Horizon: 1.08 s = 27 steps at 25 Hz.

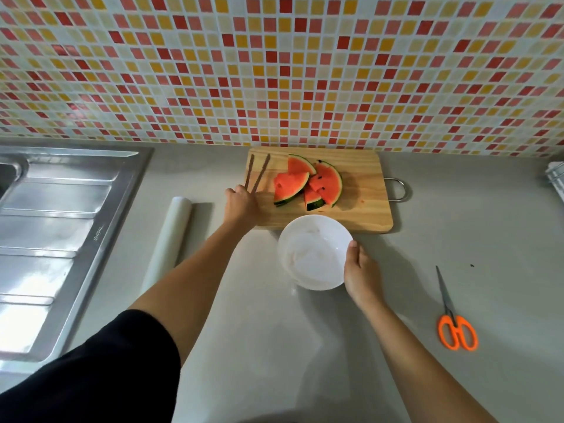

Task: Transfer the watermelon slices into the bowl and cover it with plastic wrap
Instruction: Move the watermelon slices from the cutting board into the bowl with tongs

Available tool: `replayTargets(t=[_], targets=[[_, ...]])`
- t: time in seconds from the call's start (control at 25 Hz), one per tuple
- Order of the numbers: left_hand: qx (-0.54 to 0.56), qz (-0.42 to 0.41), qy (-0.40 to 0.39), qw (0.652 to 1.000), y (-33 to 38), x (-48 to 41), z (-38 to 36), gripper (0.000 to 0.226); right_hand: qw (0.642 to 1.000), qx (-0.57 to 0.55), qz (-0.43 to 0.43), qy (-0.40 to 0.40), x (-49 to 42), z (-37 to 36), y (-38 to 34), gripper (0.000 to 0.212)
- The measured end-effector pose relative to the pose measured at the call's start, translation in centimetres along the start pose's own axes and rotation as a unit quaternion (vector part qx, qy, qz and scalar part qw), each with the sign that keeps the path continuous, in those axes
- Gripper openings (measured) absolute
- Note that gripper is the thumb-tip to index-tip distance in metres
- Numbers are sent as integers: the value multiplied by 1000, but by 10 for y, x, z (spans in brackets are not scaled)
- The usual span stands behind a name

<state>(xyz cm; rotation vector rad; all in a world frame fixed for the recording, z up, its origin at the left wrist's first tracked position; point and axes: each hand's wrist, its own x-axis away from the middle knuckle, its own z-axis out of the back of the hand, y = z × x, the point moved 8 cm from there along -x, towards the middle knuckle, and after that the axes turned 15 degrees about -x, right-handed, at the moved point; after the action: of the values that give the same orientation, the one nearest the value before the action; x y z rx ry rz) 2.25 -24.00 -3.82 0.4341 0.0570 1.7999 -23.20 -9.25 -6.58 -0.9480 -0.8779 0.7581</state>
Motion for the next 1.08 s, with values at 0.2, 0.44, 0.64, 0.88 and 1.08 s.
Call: replayTargets(t=[0.2, 0.44, 0.64, 0.88, 1.08], targets=[[83, -84, 25, 993, -28, 23, 10, 30, 1000, 5, 6, -11, 0, -1, -1, 39], [3, -201, 147, 969, -41, 60, 11, 38, 1000, 10, 6, -13, -1, -1, -1, 39], [-10, -202, 166, 965, -37, 60, 7, 35, 1000, 2, -4, -16, -1, -1, 1, 38], [11, -180, 165, 970, -31, 51, 4, 33, 1000, 2, 1, -13, -1, -1, 0, 38], [69, -152, 162, 973, -36, 58, 6, 28, 1000, 6, 4, -11, -1, -1, -1, 38]])
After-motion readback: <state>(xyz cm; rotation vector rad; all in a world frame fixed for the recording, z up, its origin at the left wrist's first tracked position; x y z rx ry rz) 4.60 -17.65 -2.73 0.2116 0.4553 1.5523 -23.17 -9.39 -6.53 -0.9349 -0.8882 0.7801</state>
